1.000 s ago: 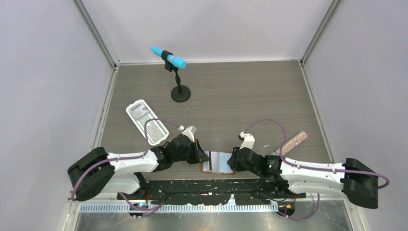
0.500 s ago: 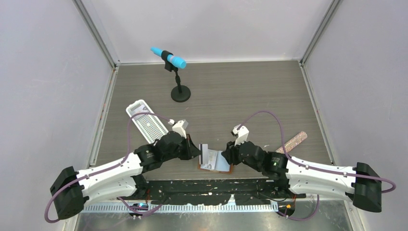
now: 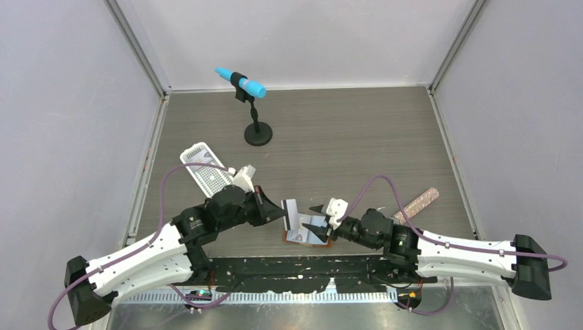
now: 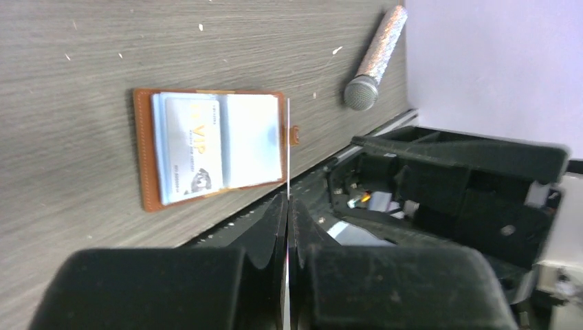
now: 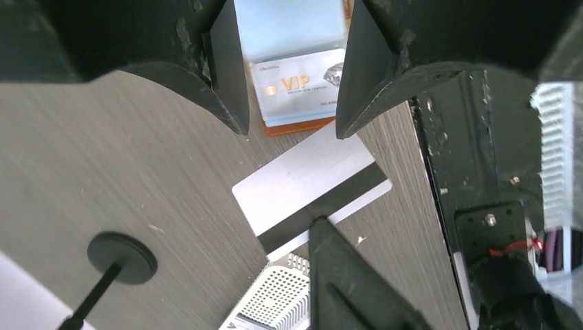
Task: Take the credit cards out of the card holder
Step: Place the credit card in the storage box.
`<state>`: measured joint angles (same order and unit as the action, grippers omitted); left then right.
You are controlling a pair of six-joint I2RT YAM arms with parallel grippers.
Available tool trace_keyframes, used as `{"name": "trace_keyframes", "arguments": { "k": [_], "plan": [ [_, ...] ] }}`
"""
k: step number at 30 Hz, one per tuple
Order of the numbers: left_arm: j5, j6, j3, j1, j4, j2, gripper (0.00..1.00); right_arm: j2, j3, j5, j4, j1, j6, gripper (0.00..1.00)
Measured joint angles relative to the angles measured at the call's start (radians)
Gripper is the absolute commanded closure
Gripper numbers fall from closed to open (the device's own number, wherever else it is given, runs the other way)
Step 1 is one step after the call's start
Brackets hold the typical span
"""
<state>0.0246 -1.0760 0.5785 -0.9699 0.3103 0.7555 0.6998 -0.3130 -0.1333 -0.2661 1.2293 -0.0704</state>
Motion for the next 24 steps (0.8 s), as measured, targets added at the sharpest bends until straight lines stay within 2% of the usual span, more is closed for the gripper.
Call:
{"name": "trace_keyframes", "arguments": {
  "k": [5,9,15,24],
  "plan": [
    [0.009,-0.153,-0.027,0.001,0.005,-0.040,1.00,0.008,0.022,0.014,-0.059,0.054,-0.217,0.40],
    [0.009,-0.240,-0.031,0.002,0.017,-0.032,1.00,0.046,0.022,0.013,-0.102,0.072,-0.321,0.38],
    [0.009,-0.331,-0.031,0.002,0.024,-0.014,1.00,0.095,0.022,0.008,-0.109,0.100,-0.425,0.35],
    [0.030,-0.387,-0.035,0.002,0.024,-0.014,1.00,0.137,0.022,-0.010,-0.108,0.163,-0.510,0.35]
  ]
}}
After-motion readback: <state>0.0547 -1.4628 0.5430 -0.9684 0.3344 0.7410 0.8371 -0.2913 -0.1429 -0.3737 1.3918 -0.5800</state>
